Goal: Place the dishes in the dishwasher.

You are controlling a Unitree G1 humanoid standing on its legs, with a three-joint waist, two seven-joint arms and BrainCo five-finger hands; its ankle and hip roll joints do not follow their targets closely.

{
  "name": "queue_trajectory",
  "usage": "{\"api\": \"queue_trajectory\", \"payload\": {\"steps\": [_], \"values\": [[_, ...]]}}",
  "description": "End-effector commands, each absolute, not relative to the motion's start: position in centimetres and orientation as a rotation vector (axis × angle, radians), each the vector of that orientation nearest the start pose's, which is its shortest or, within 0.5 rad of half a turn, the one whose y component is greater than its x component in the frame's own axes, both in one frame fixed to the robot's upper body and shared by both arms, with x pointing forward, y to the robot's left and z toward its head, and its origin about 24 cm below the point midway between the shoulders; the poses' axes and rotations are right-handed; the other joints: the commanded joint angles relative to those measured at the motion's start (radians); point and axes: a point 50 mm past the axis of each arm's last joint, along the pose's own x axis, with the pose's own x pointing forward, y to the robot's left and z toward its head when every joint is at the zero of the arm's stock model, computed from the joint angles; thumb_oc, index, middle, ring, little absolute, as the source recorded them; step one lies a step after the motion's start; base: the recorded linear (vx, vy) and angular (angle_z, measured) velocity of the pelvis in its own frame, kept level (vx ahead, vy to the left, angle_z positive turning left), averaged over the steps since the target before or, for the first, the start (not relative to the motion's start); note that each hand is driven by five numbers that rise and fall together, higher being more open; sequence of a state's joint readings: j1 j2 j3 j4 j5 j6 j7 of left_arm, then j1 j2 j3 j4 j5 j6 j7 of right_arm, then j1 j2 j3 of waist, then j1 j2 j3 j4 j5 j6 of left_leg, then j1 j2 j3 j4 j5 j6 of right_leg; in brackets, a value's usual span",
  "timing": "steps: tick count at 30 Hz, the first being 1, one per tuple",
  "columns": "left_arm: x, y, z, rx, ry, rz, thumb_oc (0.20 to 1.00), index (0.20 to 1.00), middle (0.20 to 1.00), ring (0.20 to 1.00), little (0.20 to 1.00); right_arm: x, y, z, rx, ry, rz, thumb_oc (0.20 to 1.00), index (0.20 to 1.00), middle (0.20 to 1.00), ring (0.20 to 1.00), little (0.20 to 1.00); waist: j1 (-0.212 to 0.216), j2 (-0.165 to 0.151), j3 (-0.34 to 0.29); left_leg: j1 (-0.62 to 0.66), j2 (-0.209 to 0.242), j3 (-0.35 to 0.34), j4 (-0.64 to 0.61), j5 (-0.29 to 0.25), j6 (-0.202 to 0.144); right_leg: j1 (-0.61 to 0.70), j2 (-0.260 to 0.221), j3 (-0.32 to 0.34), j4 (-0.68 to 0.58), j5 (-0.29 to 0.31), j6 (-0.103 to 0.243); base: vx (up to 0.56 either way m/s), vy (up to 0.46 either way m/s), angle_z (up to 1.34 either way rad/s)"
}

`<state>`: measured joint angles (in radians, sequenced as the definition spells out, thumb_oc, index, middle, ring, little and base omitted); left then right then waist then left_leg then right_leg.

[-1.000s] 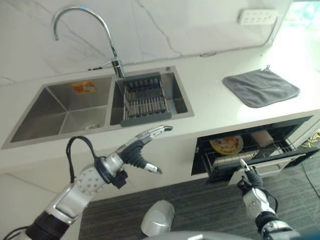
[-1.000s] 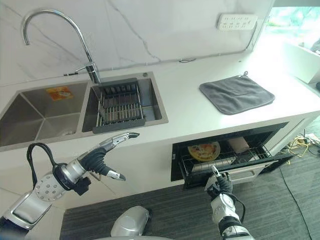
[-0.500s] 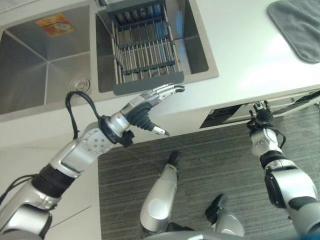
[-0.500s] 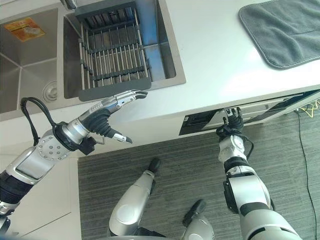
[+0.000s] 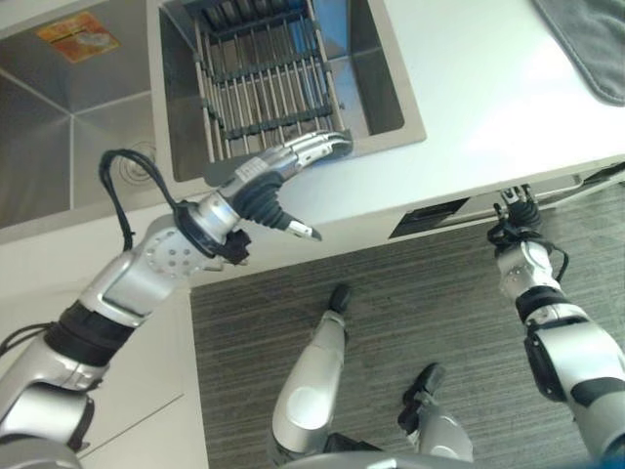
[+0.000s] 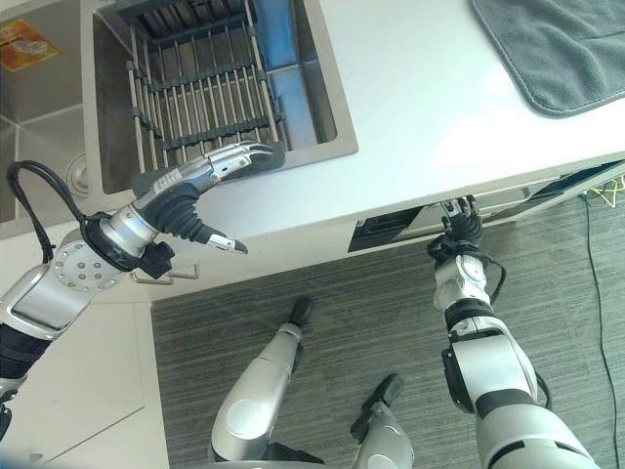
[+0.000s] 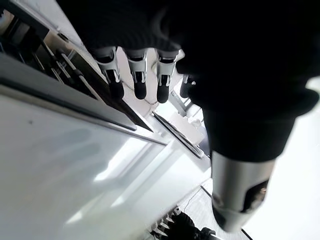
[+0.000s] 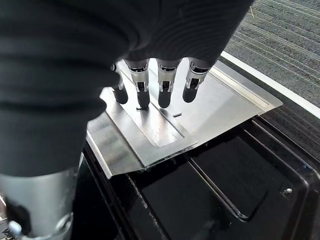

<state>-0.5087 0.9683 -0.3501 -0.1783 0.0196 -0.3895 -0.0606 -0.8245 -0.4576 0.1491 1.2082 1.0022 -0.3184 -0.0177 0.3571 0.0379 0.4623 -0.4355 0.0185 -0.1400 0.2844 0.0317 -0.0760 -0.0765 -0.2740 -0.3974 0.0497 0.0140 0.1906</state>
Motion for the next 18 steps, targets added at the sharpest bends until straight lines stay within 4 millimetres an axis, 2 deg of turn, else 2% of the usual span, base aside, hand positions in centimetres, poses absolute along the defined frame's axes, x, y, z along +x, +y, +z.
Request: {"api": "queue_trajectory", "payload": {"steps": [1,4,5,6,9,11,12,15,18], "values": [[26.2,17.0,24.5,0.963,-0.931,-0.497,1.0,1.0,1.0,1.0,1.0,40.5,-22.5,19.5,0.361,-0.378,-0.091,1.0,1.0,1.0,1.0,1.0,0.041,-0.027,-0.041,0.009,-0.021,0.024,0.016,-0.035,0.045,0.02,-0.069,0.044,-0.007,0.121,-0.001,-0.04,-0.044,-0.02],[26.2,17.5,24.4,0.96,-0.931,-0.458,1.0,1.0,1.0,1.0,1.0,40.4,-21.9,17.5,0.35,-0.309,-0.092,1.0,1.0,1.0,1.0,1.0,0.035,-0.031,-0.05,0.035,-0.015,0.025,-0.005,-0.031,0.043,0.03,-0.061,0.046,-0.007,0.112,-0.006,-0.05,-0.039,-0.06],[26.2,17.8,24.1,0.956,-0.923,-0.428,1.0,1.0,1.0,1.0,1.0,39.8,-21.7,14.5,0.369,-0.231,-0.101,1.0,1.0,1.0,1.0,1.0,0.027,-0.038,-0.065,0.063,-0.007,0.026,-0.025,-0.029,0.043,0.042,-0.05,0.046,-0.005,0.099,-0.013,-0.05,-0.044,-0.06],[26.2,17.9,24.0,0.954,-0.92,-0.421,1.0,1.0,1.0,1.0,1.0,39.6,-21.5,13.6,0.378,-0.206,-0.102,1.0,1.0,1.0,1.0,1.0,0.025,-0.038,-0.069,0.071,-0.005,0.027,-0.03,-0.028,0.043,0.046,-0.047,0.046,-0.004,0.095,-0.015,-0.04,-0.051,-0.06],[25.8,18.7,22.5,0.93,-0.871,-0.372,1.0,1.0,1.0,1.0,1.0,36.2,-21.3,5.4,0.353,0.0,-0.128,1.0,1.0,1.0,1.0,1.0,0.001,-0.048,-0.113,0.153,0.012,0.034,-0.078,-0.028,0.046,0.08,-0.019,0.042,0.011,0.054,-0.03,-0.01,-0.064,-0.13],[25.3,19.4,21.3,0.913,-0.835,-0.333,1.0,1.0,1.0,1.0,1.0,33.8,-21.6,1.7,0.339,0.105,-0.146,1.0,1.0,1.0,1.0,1.0,-0.009,-0.052,-0.143,0.199,0.022,0.036,-0.11,-0.023,0.046,0.103,-0.001,0.044,0.013,0.033,-0.034,0.02,-0.053,-0.15],[25.0,20.0,20.3,0.898,-0.799,-0.299,1.0,1.0,1.0,1.0,1.0,31.7,-22.3,-0.9,0.335,0.187,-0.161,1.0,1.0,1.0,1.0,1.0,-0.018,-0.053,-0.17,0.236,0.034,0.039,-0.139,-0.015,0.044,0.12,0.012,0.046,0.013,0.017,-0.038,0.03,-0.039,-0.17],[24.3,21.7,18.8,0.85,-0.741,-0.213,1.0,1.0,1.0,1.0,1.0,27.1,-24.6,-5.2,0.347,0.338,-0.229,1.0,1.0,1.0,1.0,1.0,-0.039,-0.05,-0.236,0.314,0.061,0.047,-0.203,0.008,0.032,0.153,0.041,0.045,0.006,-0.008,-0.05,0.01,-0.037,-0.2],[23.6,22.9,17.8,0.793,-0.704,-0.152,1.0,1.0,1.0,1.0,1.0,24.3,-25.7,-7.3,0.366,0.42,-0.279,1.0,1.0,1.0,1.0,1.0,-0.059,-0.045,-0.282,0.362,0.084,0.049,-0.247,0.03,0.017,0.173,0.067,0.044,-0.005,-0.015,-0.07,-0.05,-0.052,-0.07]]}}
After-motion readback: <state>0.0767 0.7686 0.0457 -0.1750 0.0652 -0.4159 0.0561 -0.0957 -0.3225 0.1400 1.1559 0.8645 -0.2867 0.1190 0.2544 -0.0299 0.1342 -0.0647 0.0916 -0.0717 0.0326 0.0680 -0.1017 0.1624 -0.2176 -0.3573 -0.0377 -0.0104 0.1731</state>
